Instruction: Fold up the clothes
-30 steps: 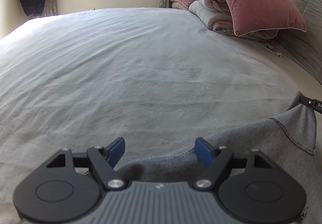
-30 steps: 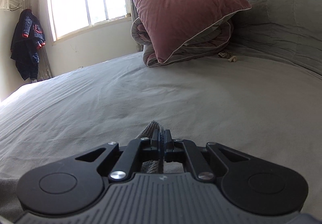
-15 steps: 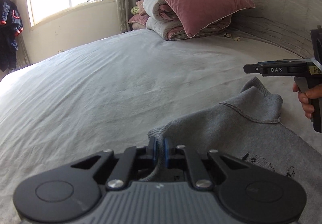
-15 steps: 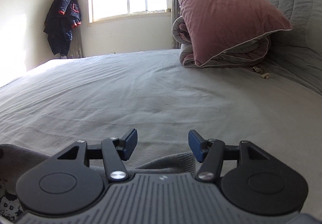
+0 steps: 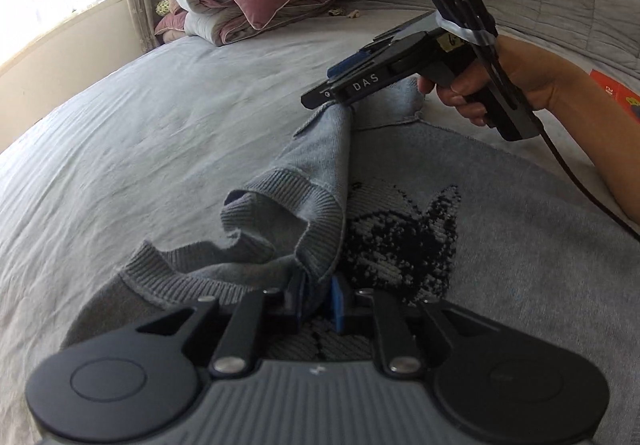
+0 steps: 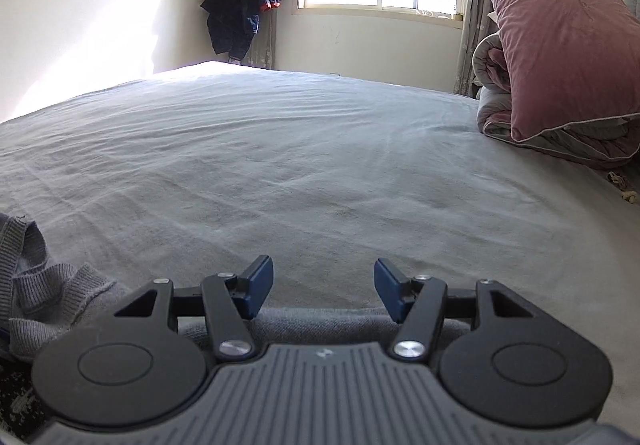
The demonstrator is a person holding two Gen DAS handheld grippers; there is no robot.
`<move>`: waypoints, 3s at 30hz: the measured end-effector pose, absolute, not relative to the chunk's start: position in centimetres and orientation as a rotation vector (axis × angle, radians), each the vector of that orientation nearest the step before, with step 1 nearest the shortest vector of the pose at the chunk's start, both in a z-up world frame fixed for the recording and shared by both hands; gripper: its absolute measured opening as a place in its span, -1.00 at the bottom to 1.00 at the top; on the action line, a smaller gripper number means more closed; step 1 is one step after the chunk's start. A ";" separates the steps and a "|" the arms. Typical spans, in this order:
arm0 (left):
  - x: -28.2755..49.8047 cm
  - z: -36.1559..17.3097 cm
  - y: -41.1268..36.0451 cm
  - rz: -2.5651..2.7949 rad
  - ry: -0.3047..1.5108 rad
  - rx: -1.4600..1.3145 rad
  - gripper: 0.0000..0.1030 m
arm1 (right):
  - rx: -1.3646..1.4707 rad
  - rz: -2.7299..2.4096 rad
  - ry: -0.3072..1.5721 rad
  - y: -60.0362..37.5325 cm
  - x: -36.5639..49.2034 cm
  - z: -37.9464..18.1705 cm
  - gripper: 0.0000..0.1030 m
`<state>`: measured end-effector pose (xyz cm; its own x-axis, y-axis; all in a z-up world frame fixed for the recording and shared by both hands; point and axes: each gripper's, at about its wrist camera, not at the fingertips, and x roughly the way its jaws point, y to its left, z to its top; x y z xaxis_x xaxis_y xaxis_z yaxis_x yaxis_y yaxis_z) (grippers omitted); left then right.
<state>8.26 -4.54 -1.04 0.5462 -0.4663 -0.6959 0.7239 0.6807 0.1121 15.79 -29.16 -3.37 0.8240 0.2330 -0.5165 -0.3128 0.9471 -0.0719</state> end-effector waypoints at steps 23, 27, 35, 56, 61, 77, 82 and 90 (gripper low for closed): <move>15.6 -0.7 6.5 -0.471 0.790 -0.117 -0.46 | -0.136 0.531 0.586 -26.5 16.2 -5.8 -0.64; 15.8 -0.9 6.8 -0.460 0.775 -0.164 -0.89 | -0.146 0.526 0.577 -26.5 15.8 -5.5 -0.73; 18.0 0.8 7.1 -0.301 0.590 -0.152 -0.93 | -0.070 0.305 0.332 -27.5 15.2 -3.2 -0.84; 25.8 -0.7 3.9 0.043 0.610 0.051 -0.40 | -0.048 -0.020 0.344 -34.0 15.6 -2.0 0.27; 26.7 1.4 0.3 -0.111 0.663 -0.017 -0.14 | 0.169 -0.077 0.452 -39.2 16.1 -2.8 0.27; 29.7 -4.8 -7.6 -0.200 0.713 -0.391 -0.79 | 0.431 0.012 0.530 -42.4 16.7 -6.1 -0.07; 29.2 -5.4 -7.9 -0.195 0.619 -0.372 -0.95 | 0.290 -0.009 0.520 -39.8 17.0 -5.8 -0.97; 30.6 -4.9 -8.6 -0.179 0.530 -0.317 -0.95 | 0.143 -0.250 0.380 -40.1 15.8 -4.5 -1.00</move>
<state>30.63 -8.58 -4.95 0.8486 -0.2486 -0.4670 0.0861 0.9359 -0.3417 15.84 -40.06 -4.48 0.8985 -0.2138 -0.3834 0.2673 0.9593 0.0915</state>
